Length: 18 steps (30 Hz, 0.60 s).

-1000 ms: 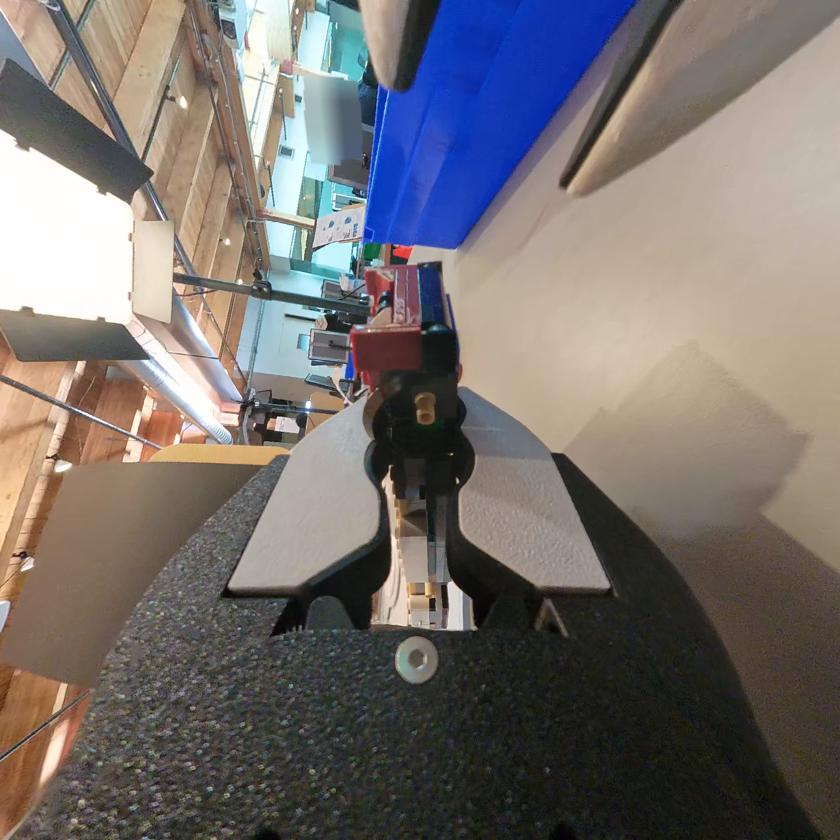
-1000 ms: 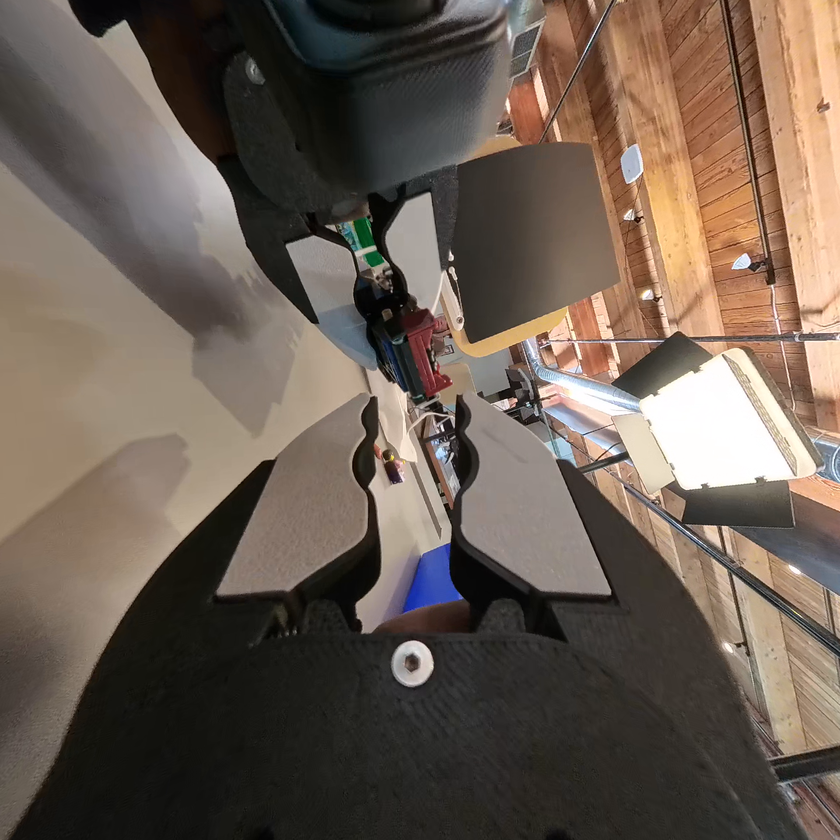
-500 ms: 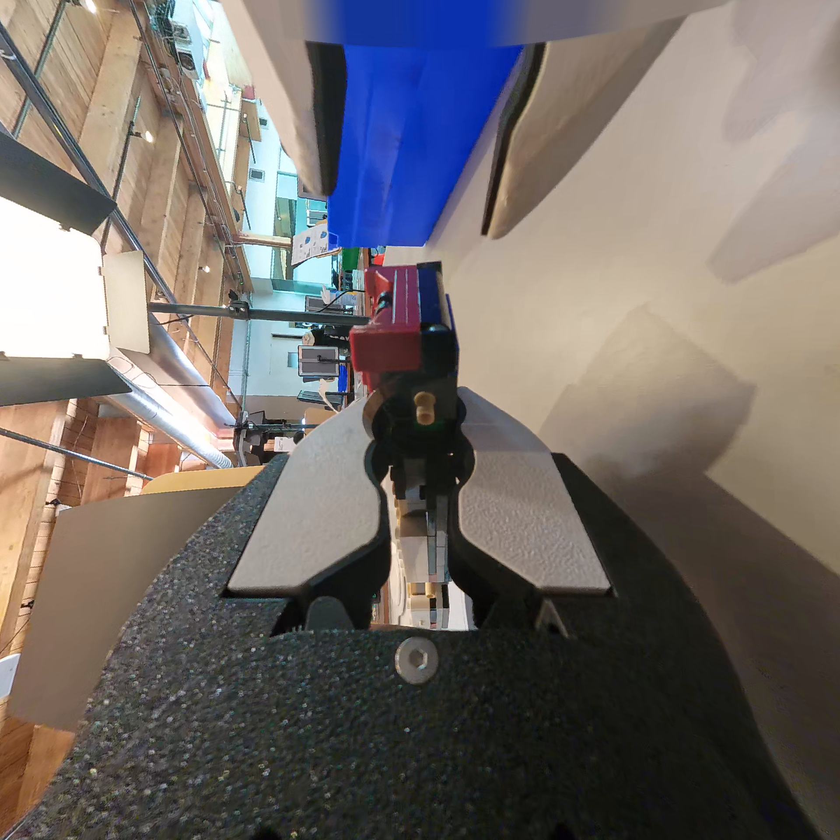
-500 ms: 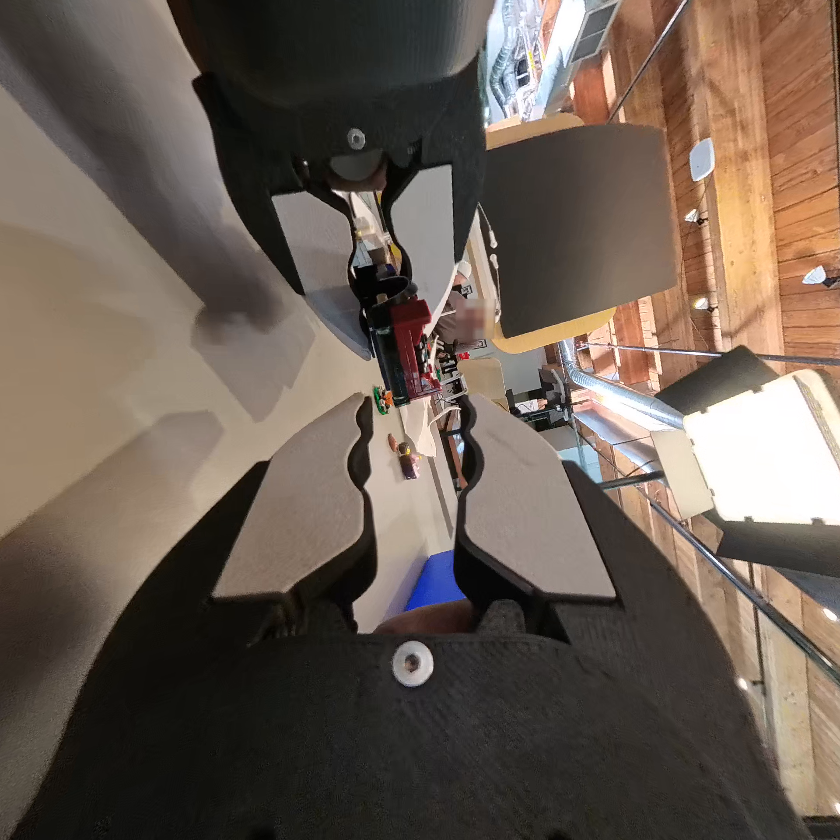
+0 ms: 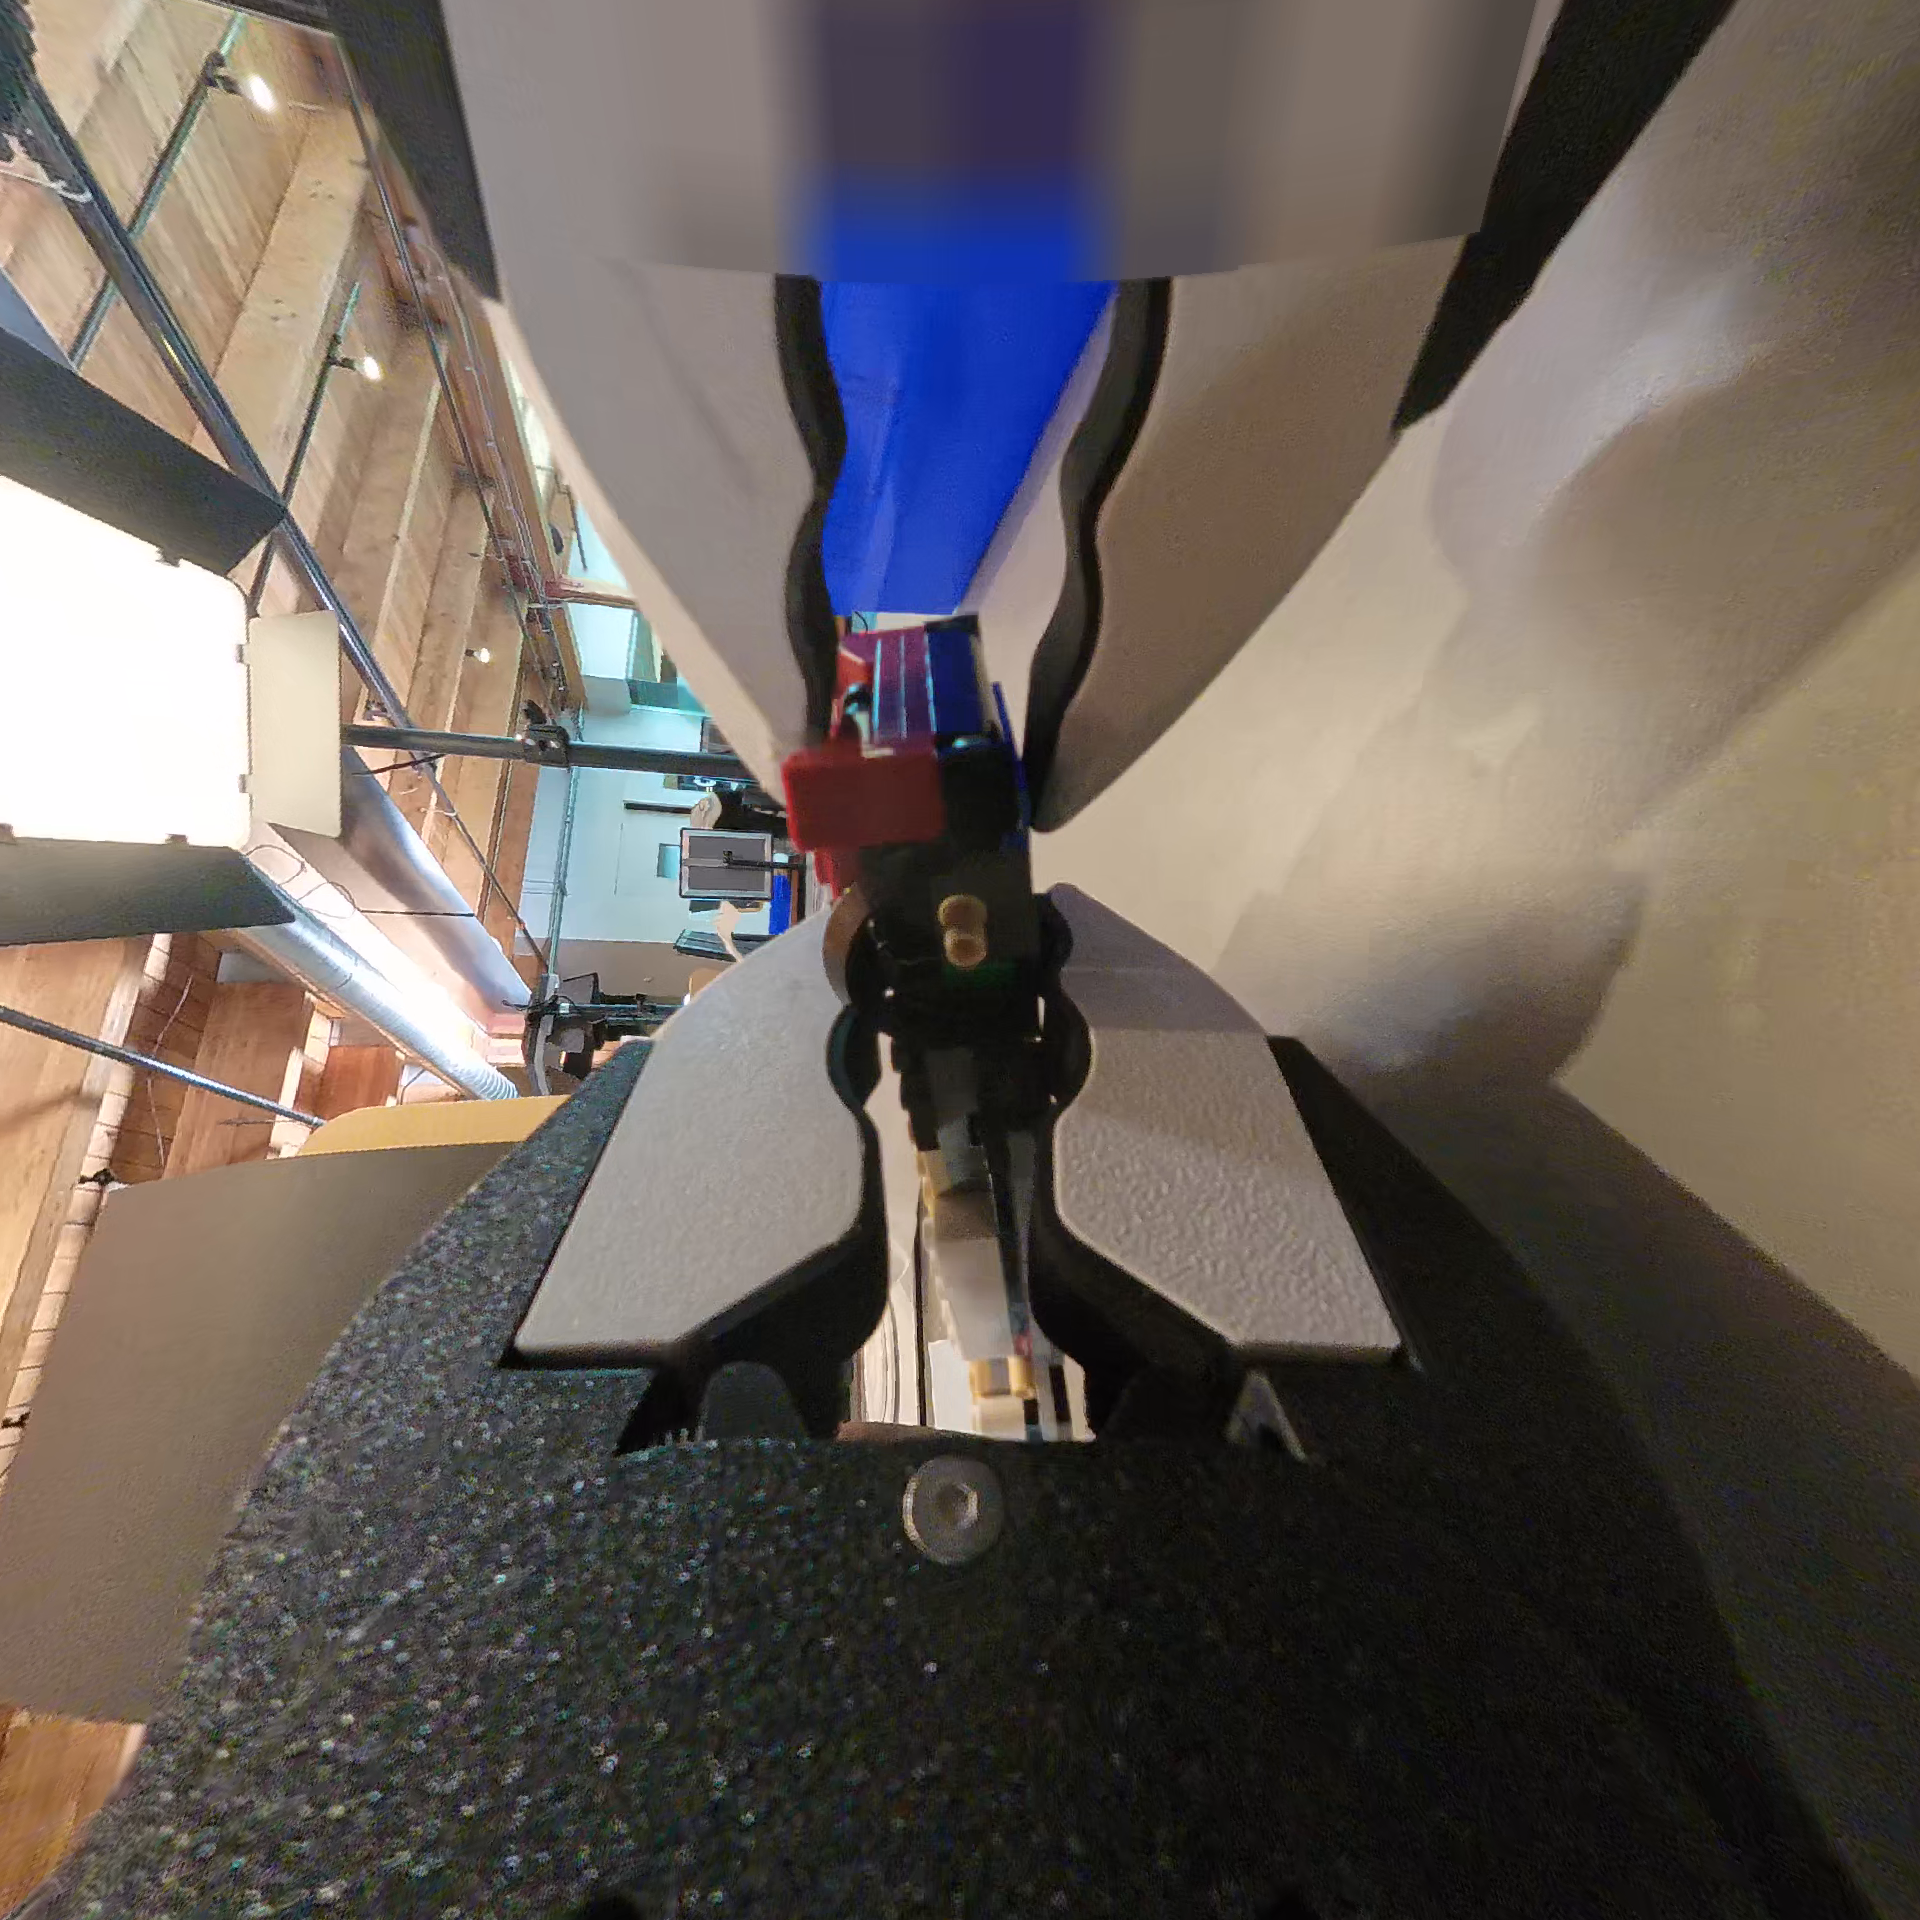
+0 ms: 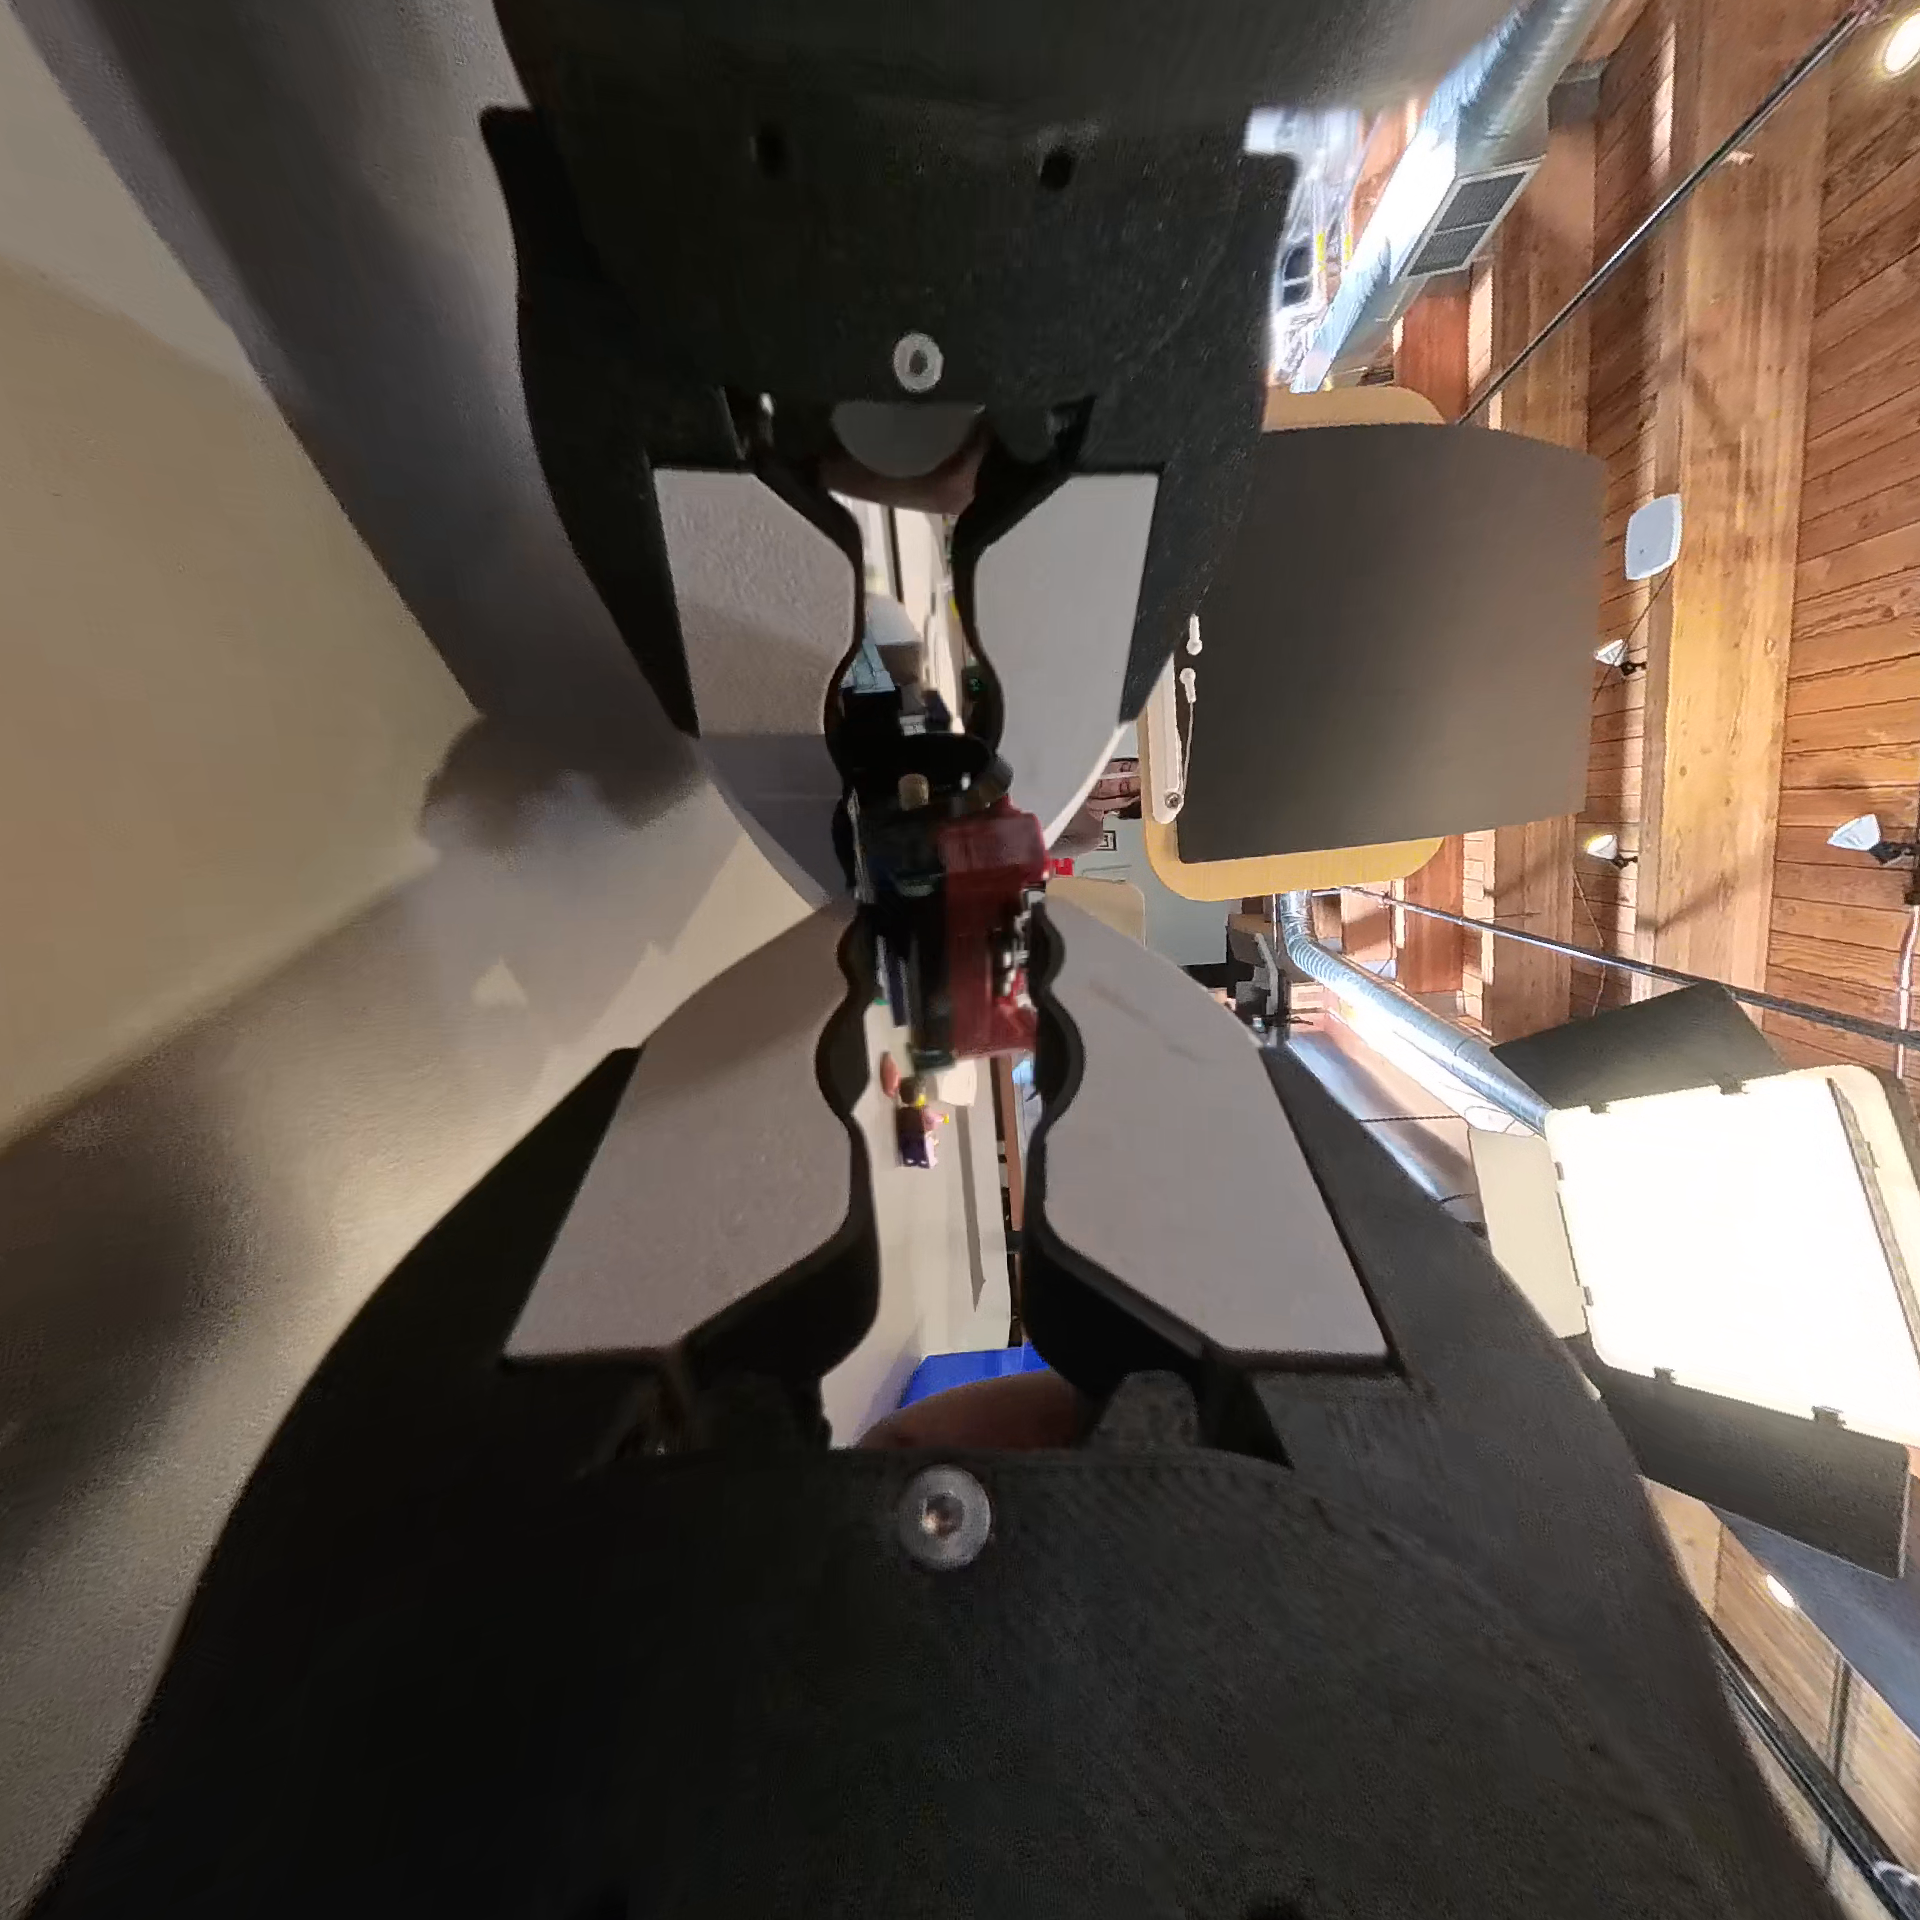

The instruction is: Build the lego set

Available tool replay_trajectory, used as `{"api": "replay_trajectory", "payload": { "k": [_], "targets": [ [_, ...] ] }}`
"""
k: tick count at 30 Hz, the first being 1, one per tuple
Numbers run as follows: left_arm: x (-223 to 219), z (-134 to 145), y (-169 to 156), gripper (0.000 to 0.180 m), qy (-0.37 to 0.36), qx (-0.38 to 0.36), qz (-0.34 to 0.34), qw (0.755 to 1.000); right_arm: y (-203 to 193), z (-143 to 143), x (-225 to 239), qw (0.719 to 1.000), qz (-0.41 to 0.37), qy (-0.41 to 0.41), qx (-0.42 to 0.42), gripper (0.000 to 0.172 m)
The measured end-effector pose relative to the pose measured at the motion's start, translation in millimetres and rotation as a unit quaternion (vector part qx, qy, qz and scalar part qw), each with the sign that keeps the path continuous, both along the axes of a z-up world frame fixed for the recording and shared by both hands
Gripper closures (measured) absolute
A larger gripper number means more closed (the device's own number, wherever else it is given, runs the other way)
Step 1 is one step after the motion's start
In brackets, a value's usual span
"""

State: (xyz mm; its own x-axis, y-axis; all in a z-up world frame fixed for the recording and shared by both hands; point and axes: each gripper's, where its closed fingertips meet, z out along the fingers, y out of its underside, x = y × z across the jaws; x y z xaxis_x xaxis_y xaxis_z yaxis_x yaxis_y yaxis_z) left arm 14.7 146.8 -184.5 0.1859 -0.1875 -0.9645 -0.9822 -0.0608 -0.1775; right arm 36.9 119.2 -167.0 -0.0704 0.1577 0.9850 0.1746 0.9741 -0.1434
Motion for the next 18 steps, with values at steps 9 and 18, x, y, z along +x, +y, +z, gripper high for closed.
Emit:
{"api": "replay_trajectory", "payload": {
  "k": [9,18],
  "targets": [
    [-8.9,-6.1,-13.9,0.137,0.010,-0.004,0.030,0.999,-3.7,-9.9,-6.6,0.999,-0.009,-0.029,0.011,0.146],
    [-42.8,-11.0,-52.9,0.118,-0.054,-0.046,0.060,0.996,19.8,-30.6,-2.6,0.992,-0.043,-0.118,0.007,0.143]
  ]
}}
